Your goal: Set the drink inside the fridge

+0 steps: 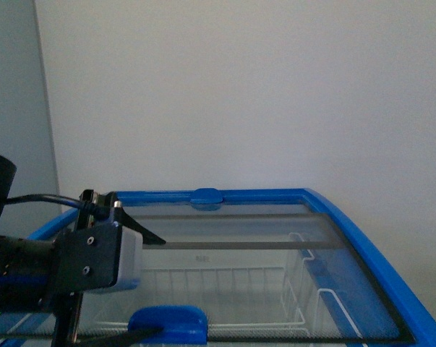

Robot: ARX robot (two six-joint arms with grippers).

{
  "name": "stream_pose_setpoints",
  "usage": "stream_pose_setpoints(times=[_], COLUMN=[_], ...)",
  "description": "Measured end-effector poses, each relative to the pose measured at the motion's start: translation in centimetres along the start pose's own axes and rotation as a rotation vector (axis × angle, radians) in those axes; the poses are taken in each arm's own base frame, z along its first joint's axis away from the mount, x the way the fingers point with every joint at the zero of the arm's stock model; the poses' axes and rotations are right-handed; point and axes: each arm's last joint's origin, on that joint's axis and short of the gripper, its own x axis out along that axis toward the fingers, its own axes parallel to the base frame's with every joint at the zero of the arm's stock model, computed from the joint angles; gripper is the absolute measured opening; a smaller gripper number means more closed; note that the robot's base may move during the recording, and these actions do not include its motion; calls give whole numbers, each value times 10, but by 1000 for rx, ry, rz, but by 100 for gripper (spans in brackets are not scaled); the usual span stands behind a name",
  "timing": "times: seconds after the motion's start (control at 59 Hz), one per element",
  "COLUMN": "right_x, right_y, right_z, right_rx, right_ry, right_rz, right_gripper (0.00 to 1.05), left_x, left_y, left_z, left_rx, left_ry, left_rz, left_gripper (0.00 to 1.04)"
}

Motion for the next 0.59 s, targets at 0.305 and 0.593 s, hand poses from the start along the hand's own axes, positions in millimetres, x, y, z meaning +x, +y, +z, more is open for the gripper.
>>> stream_pose_setpoints(times=[0.305, 0.593], right_x=[0, 0], right_y=[0, 0], right_z=[0, 0], right_rx=[0, 0], right_ry=[0, 0], right_rz=[0, 0], right_gripper=[36, 36], left_x=[26, 76], left_y=[23, 59], left_z=[-2, -2], left_rx=[40, 90], left_ry=[38, 123], left_rz=[22, 217], left_gripper=[97, 97])
